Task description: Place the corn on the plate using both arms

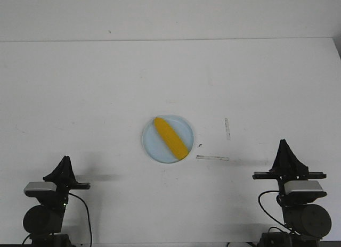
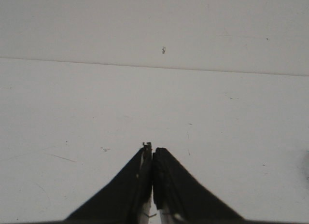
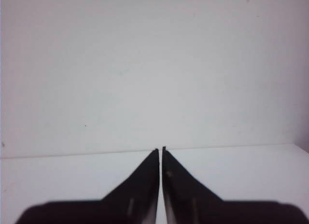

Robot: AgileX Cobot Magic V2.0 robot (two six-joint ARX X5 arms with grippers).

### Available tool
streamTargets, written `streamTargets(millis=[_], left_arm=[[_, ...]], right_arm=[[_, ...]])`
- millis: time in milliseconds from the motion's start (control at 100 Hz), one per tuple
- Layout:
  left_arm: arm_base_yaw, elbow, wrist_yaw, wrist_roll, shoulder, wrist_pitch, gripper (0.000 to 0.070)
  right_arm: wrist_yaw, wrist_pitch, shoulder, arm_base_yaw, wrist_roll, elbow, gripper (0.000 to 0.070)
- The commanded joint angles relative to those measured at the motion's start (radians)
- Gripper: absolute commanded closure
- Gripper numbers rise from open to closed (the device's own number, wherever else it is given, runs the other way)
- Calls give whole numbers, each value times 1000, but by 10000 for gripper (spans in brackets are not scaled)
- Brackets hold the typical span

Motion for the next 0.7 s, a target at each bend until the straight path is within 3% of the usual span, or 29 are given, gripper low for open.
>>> streamTargets(millis=[0,690], left_arm=[[2,-22,-2,2,-1,13,699],[2,-22,-2,2,-1,13,699]], right_arm=[[0,10,-2,0,9,4,692],[-6,13,-9,0,0,-33,692]])
